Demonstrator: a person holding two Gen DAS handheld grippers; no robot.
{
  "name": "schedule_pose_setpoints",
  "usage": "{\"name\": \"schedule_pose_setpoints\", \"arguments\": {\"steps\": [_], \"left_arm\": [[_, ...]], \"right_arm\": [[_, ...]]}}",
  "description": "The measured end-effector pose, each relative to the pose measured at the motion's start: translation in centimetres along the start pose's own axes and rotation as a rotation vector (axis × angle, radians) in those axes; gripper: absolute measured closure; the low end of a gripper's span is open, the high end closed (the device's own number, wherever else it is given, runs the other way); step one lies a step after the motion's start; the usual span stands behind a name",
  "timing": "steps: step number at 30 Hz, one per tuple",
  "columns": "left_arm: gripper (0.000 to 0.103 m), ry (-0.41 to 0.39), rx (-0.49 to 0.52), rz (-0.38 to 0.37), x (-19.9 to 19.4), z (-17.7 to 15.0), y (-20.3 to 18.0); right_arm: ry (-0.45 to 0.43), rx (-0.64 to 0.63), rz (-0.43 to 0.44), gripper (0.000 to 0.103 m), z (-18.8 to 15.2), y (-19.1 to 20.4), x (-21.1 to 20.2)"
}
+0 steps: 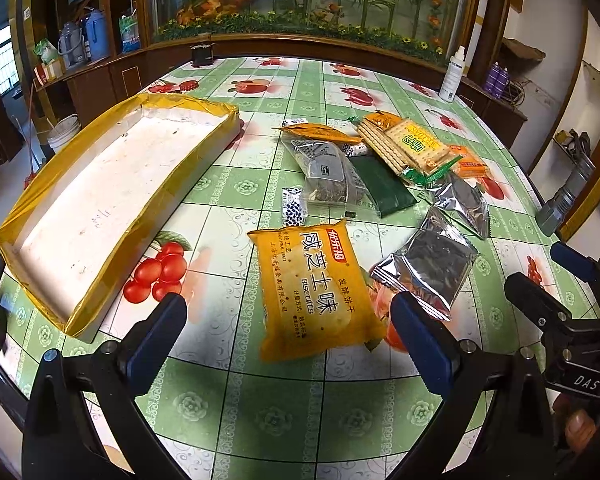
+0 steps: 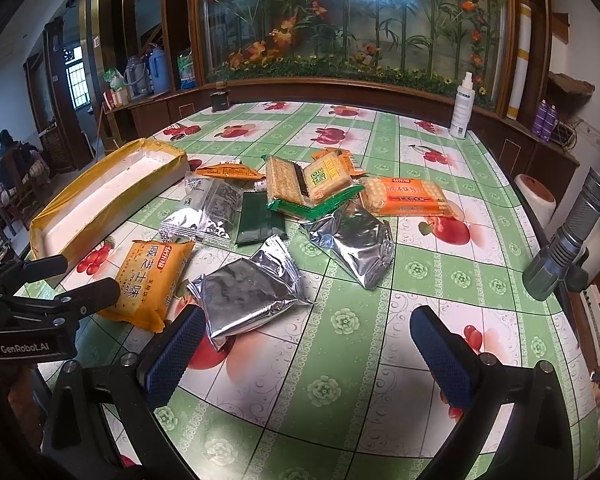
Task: Organize snacks
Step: 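Grasp the yellow biscuit bag with the left tool while the right grasps a silver foil packet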
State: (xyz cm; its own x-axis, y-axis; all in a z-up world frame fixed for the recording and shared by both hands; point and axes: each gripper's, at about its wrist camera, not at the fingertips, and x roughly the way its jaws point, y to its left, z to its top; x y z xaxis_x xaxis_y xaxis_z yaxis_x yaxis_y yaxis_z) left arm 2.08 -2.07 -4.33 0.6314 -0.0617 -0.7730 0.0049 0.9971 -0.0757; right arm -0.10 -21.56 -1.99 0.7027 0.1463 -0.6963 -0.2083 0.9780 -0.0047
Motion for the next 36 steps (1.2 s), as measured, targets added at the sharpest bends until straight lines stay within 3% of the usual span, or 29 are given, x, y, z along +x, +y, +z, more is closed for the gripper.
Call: {"name": "schedule_pose_setpoints", "arguments": {"steps": [20,25,29,30,36], "left_arm": [[0.000,0.057,0.031,0.029,2.6,0.9,-1.6],[0.000,0.108,0.045,0.096,4.8,1.4,-1.3],[0.000,0.170,0.048,0.102,6.4,1.1,-0.6],[0.001,0.183,0.024,0.065,6.6,1.1,-0.1],[0.000,0.166,0.007,0.084,6.3,1.0,2.2]], "right_arm": [[0.005,-0.010,-0.020,0.000,0.0,-0.1,0.3],[0.020,-0.004,0.044,0.000,-0.1,-0.2,0.9],[0.039,-0.024,0.074,0.000,-0.4,0.4,1.9],[0.046,-0.026,0.089,0.000,-0.4,0.5,2.2],[0.114,0.084,0.158,0.000,0.2,0.1,4.8]]}}
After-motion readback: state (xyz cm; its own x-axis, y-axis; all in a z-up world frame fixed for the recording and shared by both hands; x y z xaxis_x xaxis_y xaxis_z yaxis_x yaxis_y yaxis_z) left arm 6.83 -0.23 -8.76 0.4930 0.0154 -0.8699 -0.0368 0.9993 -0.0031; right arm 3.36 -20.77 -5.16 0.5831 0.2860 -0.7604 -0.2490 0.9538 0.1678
